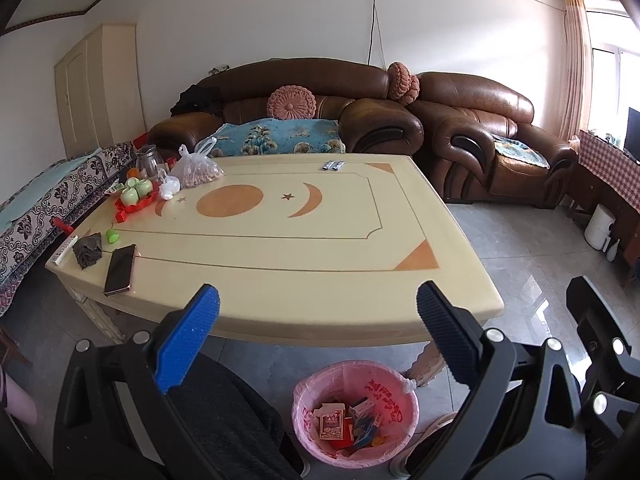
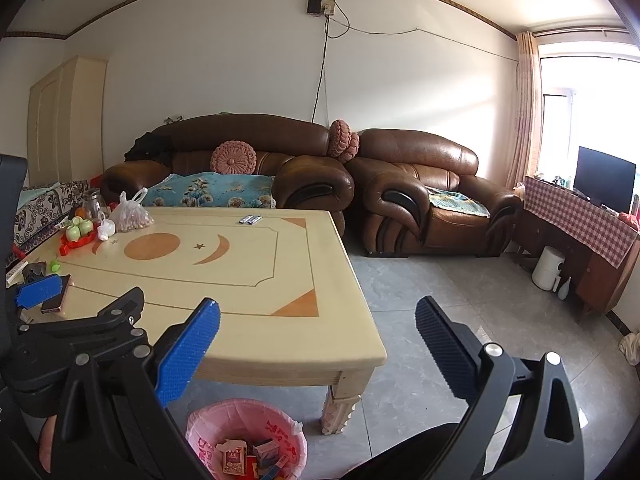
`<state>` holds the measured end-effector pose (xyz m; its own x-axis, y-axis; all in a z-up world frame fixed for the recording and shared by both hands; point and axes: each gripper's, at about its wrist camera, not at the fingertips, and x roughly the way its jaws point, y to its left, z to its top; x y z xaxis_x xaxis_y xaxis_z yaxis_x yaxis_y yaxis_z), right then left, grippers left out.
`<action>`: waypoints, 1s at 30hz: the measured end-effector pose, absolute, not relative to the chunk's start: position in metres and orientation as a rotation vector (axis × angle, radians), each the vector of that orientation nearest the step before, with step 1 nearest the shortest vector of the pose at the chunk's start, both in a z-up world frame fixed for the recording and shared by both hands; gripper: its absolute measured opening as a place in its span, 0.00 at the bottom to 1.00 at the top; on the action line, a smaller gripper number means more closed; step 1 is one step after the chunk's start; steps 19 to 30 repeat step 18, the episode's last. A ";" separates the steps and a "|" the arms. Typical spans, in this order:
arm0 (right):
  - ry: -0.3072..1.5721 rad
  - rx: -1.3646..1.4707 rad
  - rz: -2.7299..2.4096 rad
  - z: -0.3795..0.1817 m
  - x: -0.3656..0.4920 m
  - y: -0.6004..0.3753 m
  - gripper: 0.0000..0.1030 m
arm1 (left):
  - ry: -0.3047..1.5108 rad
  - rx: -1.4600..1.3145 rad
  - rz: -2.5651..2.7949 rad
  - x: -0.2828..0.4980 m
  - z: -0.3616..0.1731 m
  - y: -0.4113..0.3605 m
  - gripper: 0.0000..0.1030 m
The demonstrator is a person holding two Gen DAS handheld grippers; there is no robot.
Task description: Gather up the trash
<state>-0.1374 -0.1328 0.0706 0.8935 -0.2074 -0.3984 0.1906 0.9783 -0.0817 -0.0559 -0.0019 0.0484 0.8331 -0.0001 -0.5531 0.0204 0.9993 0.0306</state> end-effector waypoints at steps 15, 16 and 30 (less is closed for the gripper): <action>0.413 -0.039 -0.206 0.070 -0.140 -0.134 0.93 | 0.587 0.042 -0.003 -0.058 0.049 -0.002 0.94; 0.412 -0.039 -0.206 0.070 -0.140 -0.134 0.93 | 0.587 0.043 -0.002 -0.058 0.049 -0.002 0.94; 0.412 -0.039 -0.206 0.070 -0.140 -0.134 0.93 | 0.588 0.042 -0.003 -0.058 0.049 -0.001 0.94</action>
